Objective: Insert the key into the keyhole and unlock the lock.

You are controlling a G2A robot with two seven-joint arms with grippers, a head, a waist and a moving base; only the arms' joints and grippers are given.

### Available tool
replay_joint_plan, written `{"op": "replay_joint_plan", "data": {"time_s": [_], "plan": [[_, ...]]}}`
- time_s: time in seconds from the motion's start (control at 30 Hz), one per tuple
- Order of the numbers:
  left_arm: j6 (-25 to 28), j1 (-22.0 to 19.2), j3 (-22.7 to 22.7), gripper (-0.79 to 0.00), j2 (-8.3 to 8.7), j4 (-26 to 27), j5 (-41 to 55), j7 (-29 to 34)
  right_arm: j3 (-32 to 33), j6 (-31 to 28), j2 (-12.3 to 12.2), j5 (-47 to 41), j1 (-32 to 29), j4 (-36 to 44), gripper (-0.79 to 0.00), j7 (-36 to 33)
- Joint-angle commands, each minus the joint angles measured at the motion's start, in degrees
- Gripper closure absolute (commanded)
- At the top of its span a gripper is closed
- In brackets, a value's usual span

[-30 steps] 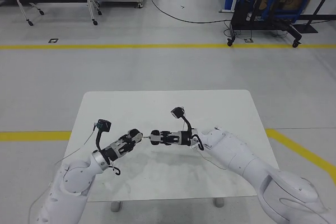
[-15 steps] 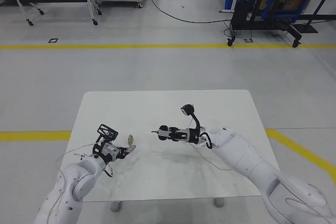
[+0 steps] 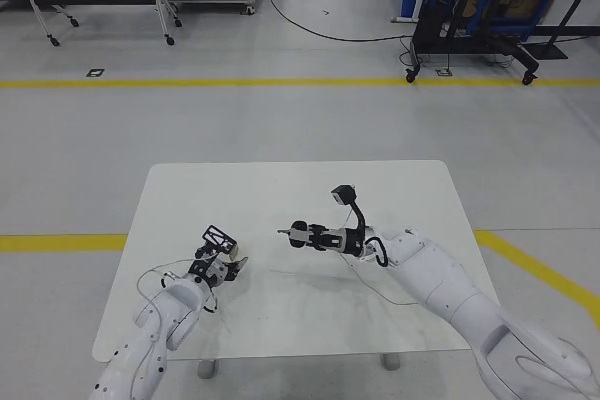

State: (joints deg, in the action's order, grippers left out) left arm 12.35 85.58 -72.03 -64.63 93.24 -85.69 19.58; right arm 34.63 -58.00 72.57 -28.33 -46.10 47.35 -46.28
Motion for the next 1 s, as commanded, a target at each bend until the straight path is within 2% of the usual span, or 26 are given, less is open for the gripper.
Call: {"op": "replay_joint_plan", "data": {"time_s": [0.0,0.07,0.53,0.63,0.73,0.83,0.97], "plan": [[-0.1,-0.1,-0.1,-0.123,-0.04,-0.2,0.1,0.1,0.0,0.0,0.0,0.0,0.0,0.0,0.0,0.0],[-0.2,-0.2,-0.1,0.0,-0.06,-0.4,-0.2,0.2,0.0,0.0,0.0,0.0,0.0,0.0,0.0,0.0],[0.3,0.1,-1.3,0.0,-0.2,-0.6,2.1,-0.3,0.0,0.0,0.0,0.0,0.0,0.0,0.0,0.0],[1.2,0.4,-2.8,0.0,-0.37,0.1,9.1,-1.1,0.0,0.0,0.0,0.0,0.0,0.0,0.0,0.0],[4.1,1.1,-5.3,0.0,-0.59,0.9,22.8,-0.9,0.0,0.0,0.0,0.0,0.0,0.0,0.0,0.0],[8.2,1.4,-8.0,0.0,-0.47,1.3,34.7,2.2,0.0,0.0,0.0,0.0,0.0,0.0,0.0,0.0],[12.3,1.9,-9.8,0.0,-0.17,1.7,43.2,5.8,0.0,0.0,0.0,0.0,0.0,0.0,0.0,0.0]]}}
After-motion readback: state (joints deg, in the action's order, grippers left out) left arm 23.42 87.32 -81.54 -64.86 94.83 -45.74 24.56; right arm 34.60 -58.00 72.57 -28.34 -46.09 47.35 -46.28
